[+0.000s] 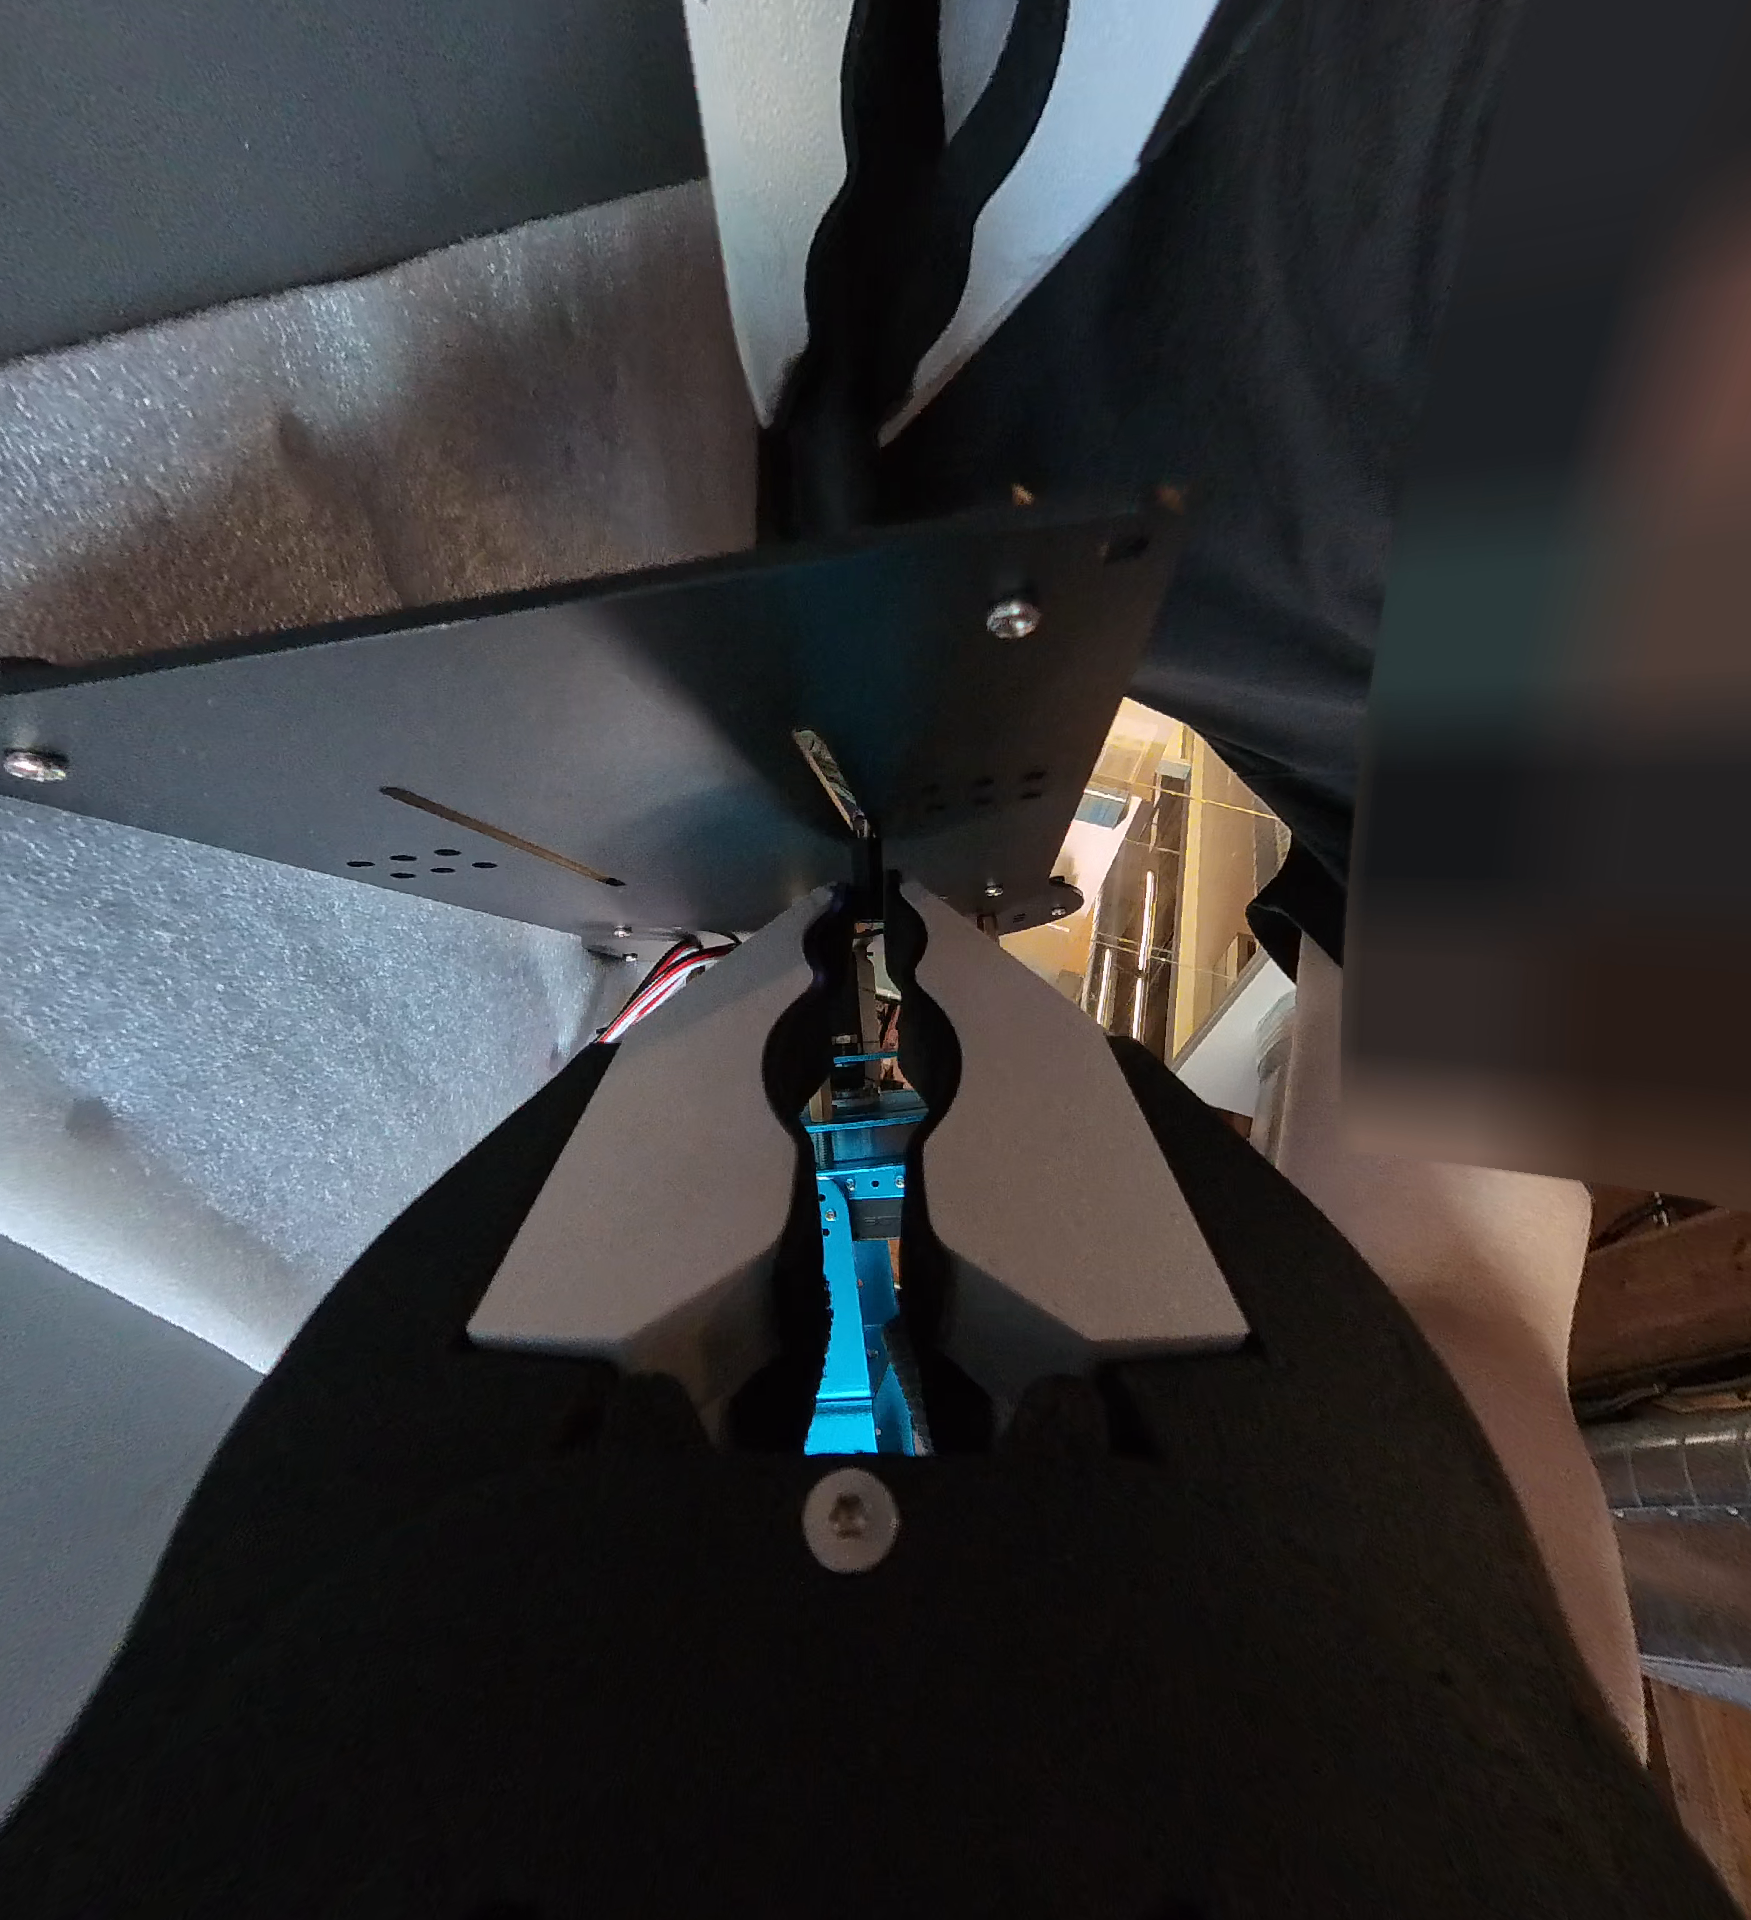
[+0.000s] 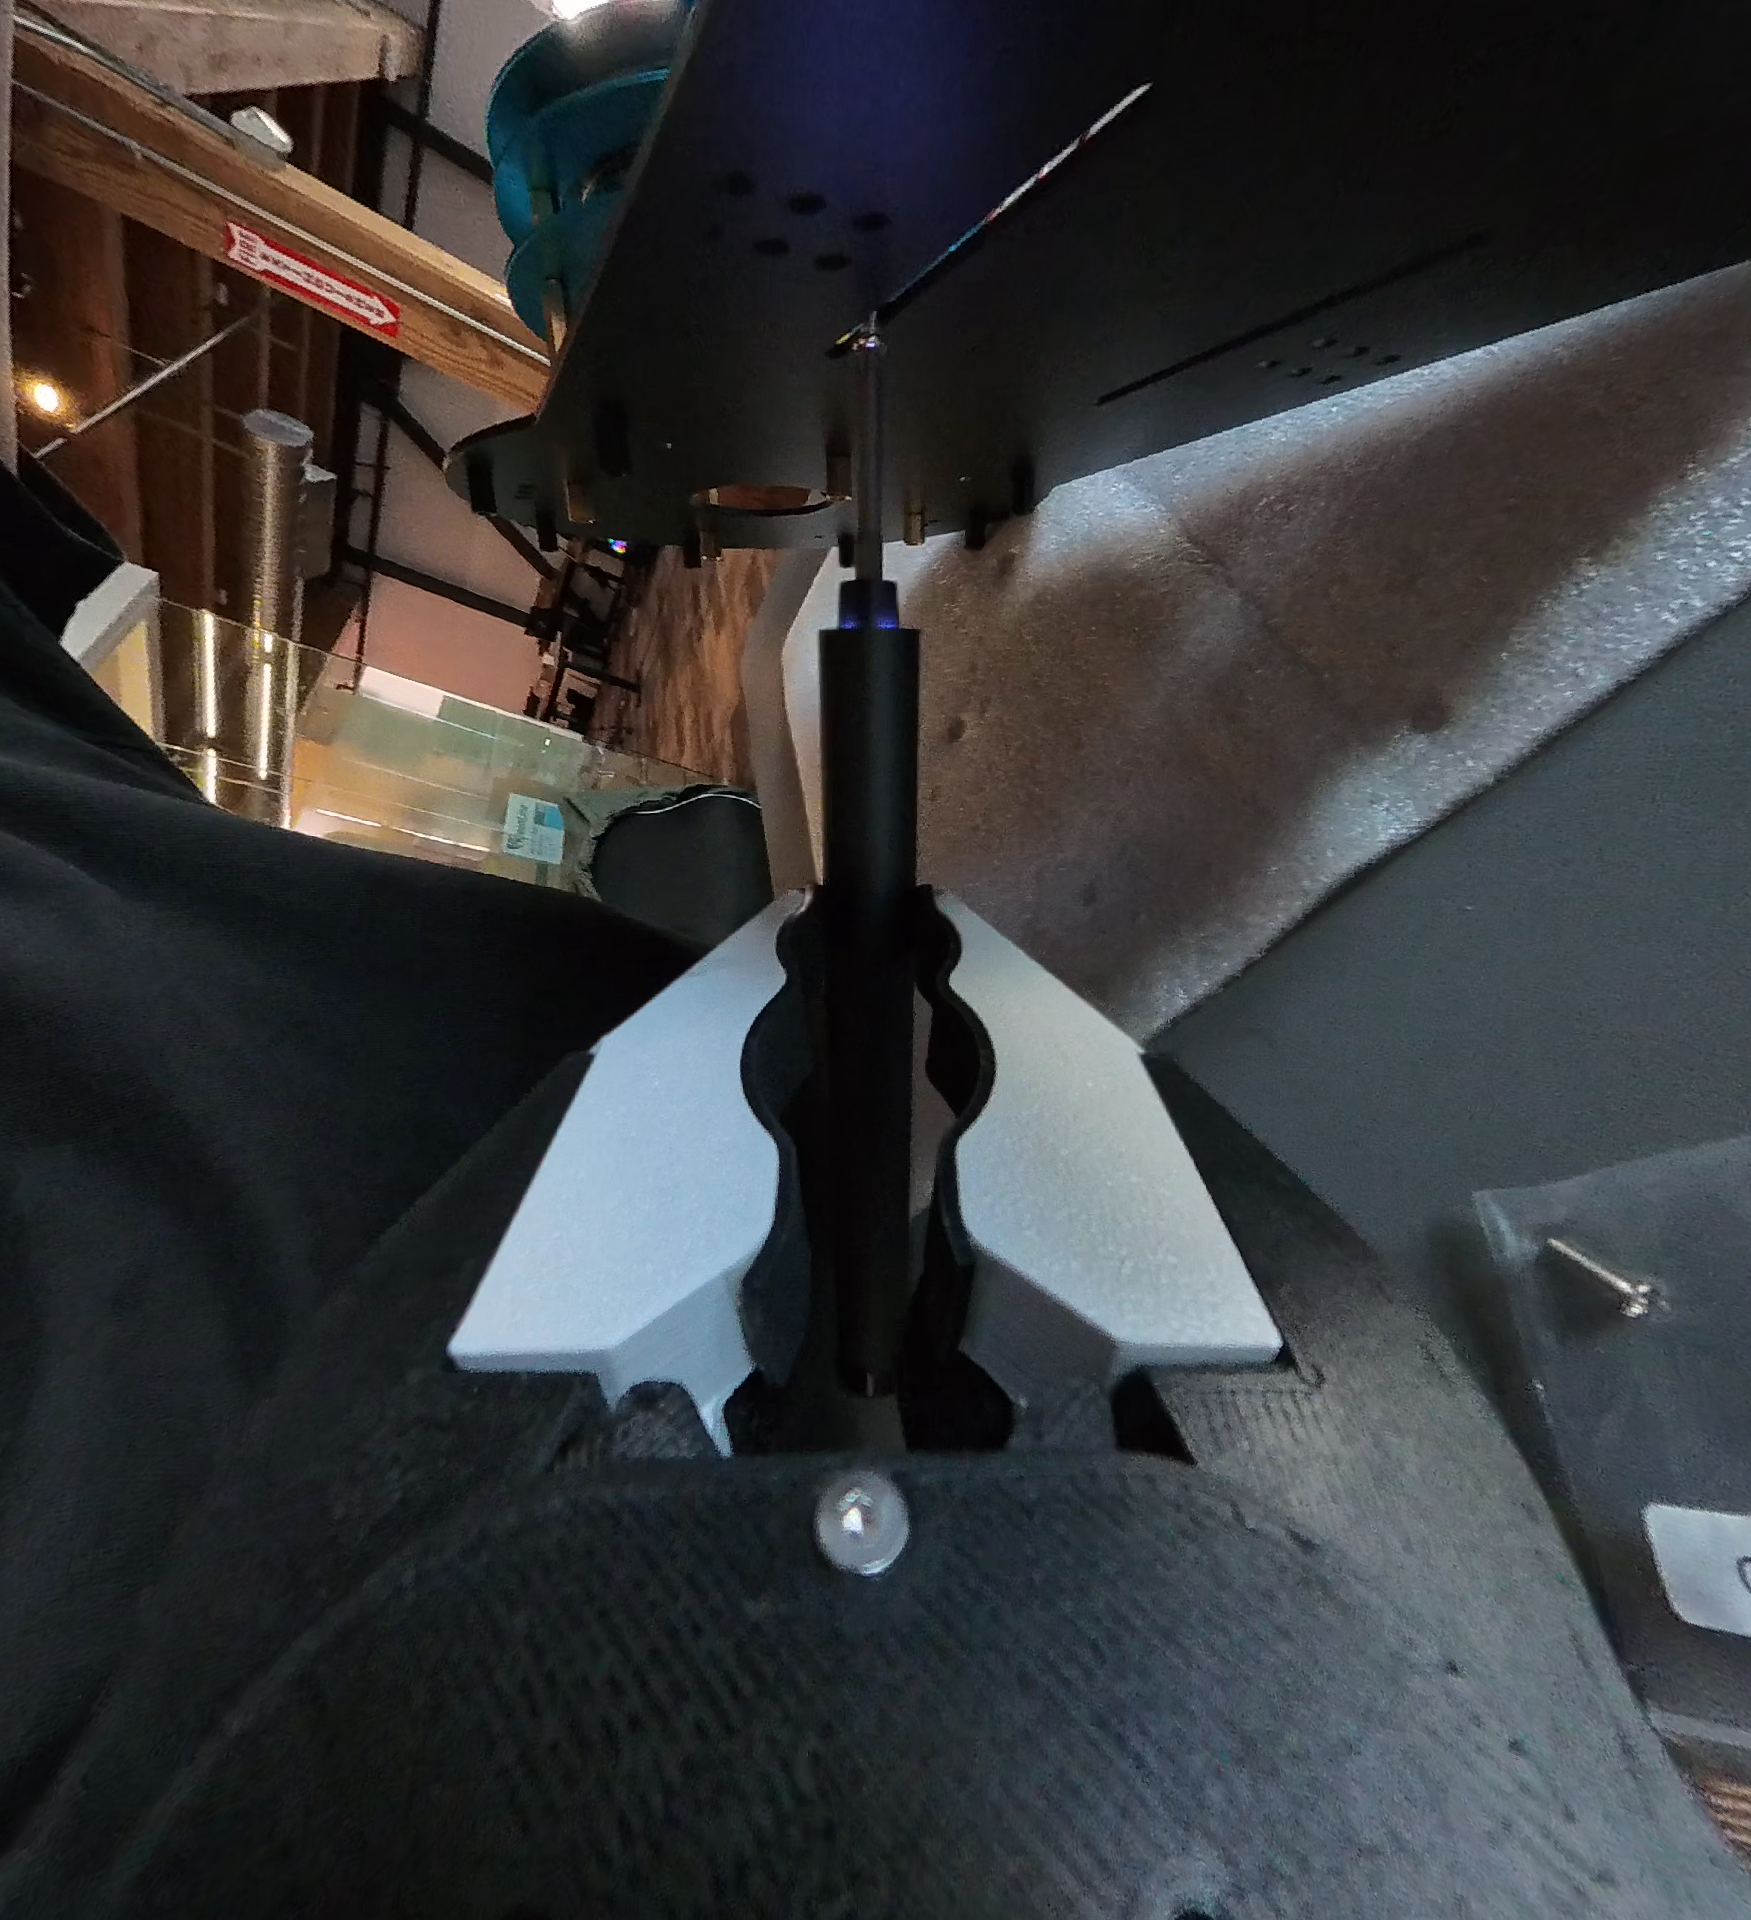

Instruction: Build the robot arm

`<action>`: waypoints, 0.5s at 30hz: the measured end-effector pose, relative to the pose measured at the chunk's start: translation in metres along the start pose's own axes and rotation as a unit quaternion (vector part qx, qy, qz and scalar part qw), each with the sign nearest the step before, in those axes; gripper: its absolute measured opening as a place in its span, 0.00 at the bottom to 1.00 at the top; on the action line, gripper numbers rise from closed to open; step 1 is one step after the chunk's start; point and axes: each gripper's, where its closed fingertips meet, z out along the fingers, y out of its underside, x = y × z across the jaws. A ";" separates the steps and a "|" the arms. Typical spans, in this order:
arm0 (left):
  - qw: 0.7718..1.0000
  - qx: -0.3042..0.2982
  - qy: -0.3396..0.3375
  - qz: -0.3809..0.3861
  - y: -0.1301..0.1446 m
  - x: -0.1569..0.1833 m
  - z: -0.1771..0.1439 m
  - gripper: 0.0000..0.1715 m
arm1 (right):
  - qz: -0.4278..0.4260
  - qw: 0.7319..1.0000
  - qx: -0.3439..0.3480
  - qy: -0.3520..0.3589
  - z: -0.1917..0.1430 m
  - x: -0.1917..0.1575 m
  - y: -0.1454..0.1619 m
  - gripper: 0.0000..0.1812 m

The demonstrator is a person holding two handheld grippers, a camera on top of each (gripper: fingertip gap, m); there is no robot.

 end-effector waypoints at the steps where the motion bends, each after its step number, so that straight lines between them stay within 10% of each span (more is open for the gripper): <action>1: 1.000 0.000 0.000 0.000 0.000 0.000 0.000 0.02 | 0.005 1.000 0.001 -0.003 0.000 -0.001 0.000 0.09; 15: 1.000 -0.001 -0.001 0.010 0.000 0.000 0.000 0.02 | 0.033 0.999 0.002 -0.012 0.004 0.002 0.000 0.09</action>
